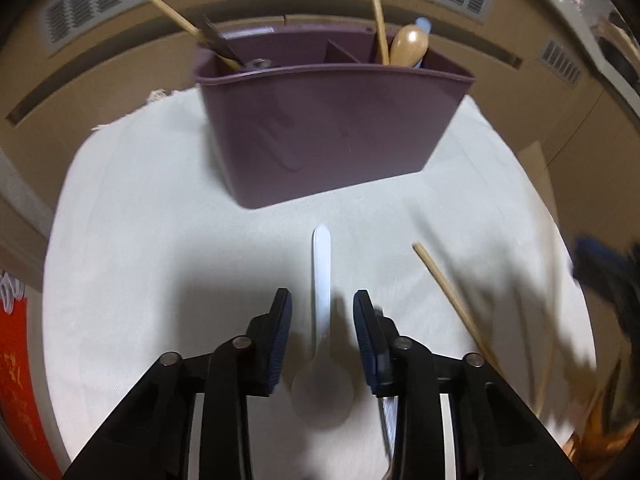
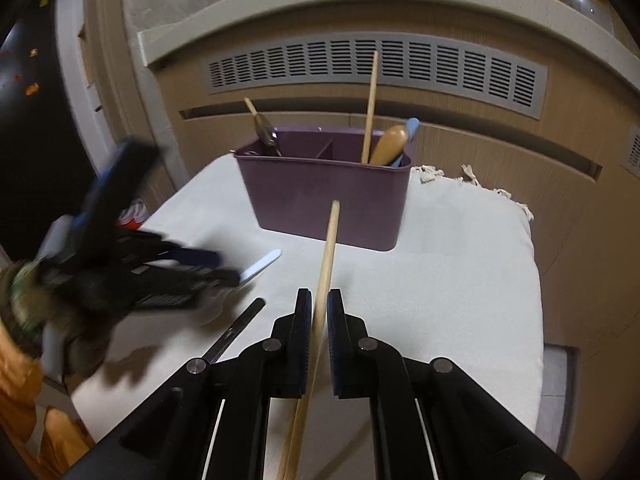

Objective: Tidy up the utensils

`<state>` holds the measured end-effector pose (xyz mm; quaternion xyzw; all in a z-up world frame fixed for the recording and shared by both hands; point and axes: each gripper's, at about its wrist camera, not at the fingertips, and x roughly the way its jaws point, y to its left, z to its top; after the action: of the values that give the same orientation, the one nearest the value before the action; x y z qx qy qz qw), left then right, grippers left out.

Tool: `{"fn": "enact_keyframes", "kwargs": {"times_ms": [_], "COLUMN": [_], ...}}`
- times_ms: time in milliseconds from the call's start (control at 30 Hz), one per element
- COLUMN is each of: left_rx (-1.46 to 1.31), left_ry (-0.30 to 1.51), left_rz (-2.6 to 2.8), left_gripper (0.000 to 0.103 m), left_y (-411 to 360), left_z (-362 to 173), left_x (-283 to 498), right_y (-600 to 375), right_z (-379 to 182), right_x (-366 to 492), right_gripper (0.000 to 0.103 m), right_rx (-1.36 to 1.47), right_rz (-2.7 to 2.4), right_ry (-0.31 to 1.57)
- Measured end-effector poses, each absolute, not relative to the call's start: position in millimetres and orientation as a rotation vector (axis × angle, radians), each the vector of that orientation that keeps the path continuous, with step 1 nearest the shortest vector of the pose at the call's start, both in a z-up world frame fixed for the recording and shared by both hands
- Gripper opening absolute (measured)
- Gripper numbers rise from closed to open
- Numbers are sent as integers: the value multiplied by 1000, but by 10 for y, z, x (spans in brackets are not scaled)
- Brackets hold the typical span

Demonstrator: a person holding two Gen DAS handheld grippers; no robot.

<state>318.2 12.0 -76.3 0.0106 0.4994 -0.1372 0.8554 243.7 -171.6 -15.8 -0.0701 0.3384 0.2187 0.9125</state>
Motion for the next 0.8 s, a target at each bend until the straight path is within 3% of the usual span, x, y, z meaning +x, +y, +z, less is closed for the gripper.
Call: {"fn": "enact_keyframes", "kwargs": {"times_ms": [300, 367, 467, 800], "left_rx": [94, 131, 151, -6], "left_ry": [1122, 1094, 1052, 827], "left_rz": [-262, -259, -258, -241], "left_gripper": [31, 26, 11, 11], "left_y": [-86, -136, -161, 278], "left_z": [-931, -948, -943, -619], "left_x": [3527, 3506, 3429, 2716], "right_y": [-1796, -1799, -1817, -1647], "right_z": [-305, -387, -485, -730], "right_x": [2424, 2449, 2505, 2671], "right_gripper": [8, 8, 8, 10], "right_rx": [-144, -154, -144, -159], "right_rz": [448, 437, 430, 434], "right_ry": [718, 741, 779, 876]}}
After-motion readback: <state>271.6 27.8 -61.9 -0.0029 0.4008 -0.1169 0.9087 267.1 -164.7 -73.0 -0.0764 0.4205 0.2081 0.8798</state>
